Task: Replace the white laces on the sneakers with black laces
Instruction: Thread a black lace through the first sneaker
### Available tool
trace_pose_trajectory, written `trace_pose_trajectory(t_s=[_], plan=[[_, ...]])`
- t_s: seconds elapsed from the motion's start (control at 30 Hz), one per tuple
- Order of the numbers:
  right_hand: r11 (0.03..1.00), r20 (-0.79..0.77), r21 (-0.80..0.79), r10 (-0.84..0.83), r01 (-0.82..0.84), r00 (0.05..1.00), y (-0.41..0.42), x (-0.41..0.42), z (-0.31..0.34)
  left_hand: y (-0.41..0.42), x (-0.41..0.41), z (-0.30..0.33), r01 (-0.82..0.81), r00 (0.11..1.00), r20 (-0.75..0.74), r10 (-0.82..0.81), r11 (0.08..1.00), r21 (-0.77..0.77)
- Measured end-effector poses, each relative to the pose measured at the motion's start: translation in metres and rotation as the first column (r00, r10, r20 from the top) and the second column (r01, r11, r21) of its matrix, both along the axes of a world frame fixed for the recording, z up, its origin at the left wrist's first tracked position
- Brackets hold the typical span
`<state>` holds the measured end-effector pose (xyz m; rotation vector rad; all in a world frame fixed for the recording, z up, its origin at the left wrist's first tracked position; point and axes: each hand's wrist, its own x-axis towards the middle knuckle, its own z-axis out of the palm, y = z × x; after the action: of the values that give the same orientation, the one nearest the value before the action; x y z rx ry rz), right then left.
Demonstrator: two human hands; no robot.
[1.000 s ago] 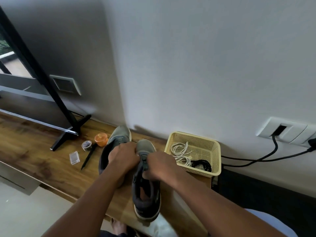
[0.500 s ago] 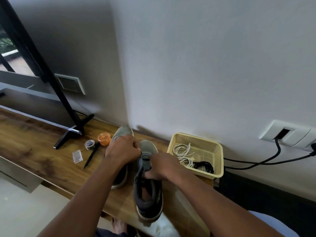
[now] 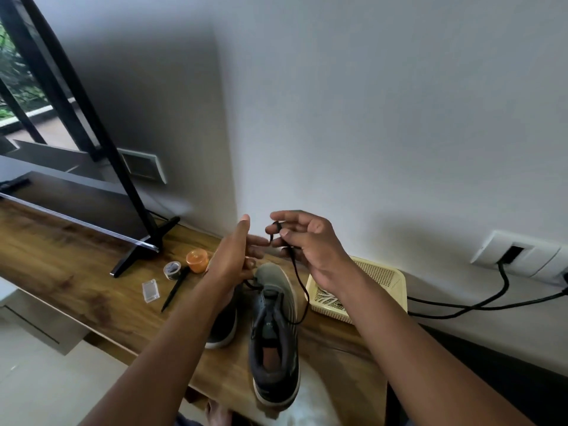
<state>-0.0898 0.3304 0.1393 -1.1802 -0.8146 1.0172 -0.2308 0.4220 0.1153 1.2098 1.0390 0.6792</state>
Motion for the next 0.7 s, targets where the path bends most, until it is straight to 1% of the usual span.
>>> trace_pose_trajectory(t_s=[0.03, 0.07, 0.1, 0.17, 0.27, 0.33, 0.4, 0.43, 0.47, 0.5, 0.53, 0.57, 0.6, 0.63, 0.7], plan=[[1.0, 0.043, -0.003, 0.016, -0.016, 0.999, -0.001, -0.002, -0.002, 0.001, 0.001, 0.0, 0.032, 0.998, 0.049, -0.028, 0.996, -0.082], [0.999, 0.091, -0.013, 0.031, -0.03, 0.995, -0.002, -0.004, -0.004, 0.002, 0.001, 0.001, 0.061, 0.994, 0.097, -0.048, 0.99, -0.129], [0.998, 0.137, -0.026, 0.056, -0.053, 0.989, -0.002, -0.006, -0.006, 0.004, 0.001, 0.001, 0.079, 0.989, 0.136, -0.059, 0.986, -0.146], [0.991, 0.205, -0.057, 0.131, -0.122, 0.97, -0.003, -0.008, -0.01, 0.005, 0.003, 0.001, 0.072, 0.982, 0.183, -0.045, 0.987, -0.144], [0.961, 0.201, -0.11, 0.27, -0.252, 0.942, -0.005, -0.009, -0.013, 0.005, 0.005, 0.0, 0.018, 0.97, 0.242, 0.023, 0.985, -0.169], [0.928, 0.217, -0.172, 0.363, -0.331, 0.906, -0.007, -0.006, -0.013, 0.007, 0.005, -0.001, -0.004, 0.957, 0.285, 0.054, 0.985, -0.172], [0.902, 0.27, -0.258, 0.412, -0.347, 0.87, -0.007, -0.003, -0.013, 0.009, 0.004, -0.002, -0.017, 0.951, 0.305, 0.059, 0.99, -0.139], [0.909, 0.308, -0.295, 0.381, -0.293, 0.872, -0.006, -0.001, -0.015, 0.01, 0.004, -0.003, -0.019, 0.954, 0.297, 0.05, 0.994, -0.105], [0.931, 0.359, -0.317, 0.296, -0.183, 0.885, -0.004, 0.0, -0.018, 0.009, 0.003, -0.004, -0.019, 0.957, 0.286, 0.037, 0.998, -0.064], [0.948, 0.402, -0.317, 0.172, -0.039, 0.899, -0.001, 0.002, -0.02, 0.008, 0.003, -0.005, -0.014, 0.96, 0.278, 0.019, 1.0, -0.02], [0.949, 0.401, -0.302, 0.04, 0.091, 0.915, 0.0, 0.004, -0.022, 0.007, 0.003, -0.006, -0.006, 0.964, 0.267, -0.003, 1.0, 0.03], [0.94, 0.344, -0.296, -0.058, 0.167, 0.937, 0.002, 0.006, -0.022, 0.005, 0.002, -0.006, 0.005, 0.969, 0.248, -0.026, 0.996, 0.085], [0.935, 0.254, -0.306, -0.102, 0.18, 0.962, 0.003, 0.007, -0.022, 0.003, 0.003, -0.007, 0.019, 0.975, 0.215, -0.049, 0.99, 0.143], [0.935, 0.172, -0.319, -0.105, 0.156, 0.98, 0.003, 0.007, -0.021, 0.001, 0.004, -0.007, 0.038, 0.983, 0.167, -0.073, 0.978, 0.205], [0.941, 0.073, -0.32, -0.091, 0.11, 0.993, 0.003, 0.007, -0.018, -0.004, 0.008, -0.008, 0.098, 0.991, 0.053, -0.12, 0.946, 0.31]])
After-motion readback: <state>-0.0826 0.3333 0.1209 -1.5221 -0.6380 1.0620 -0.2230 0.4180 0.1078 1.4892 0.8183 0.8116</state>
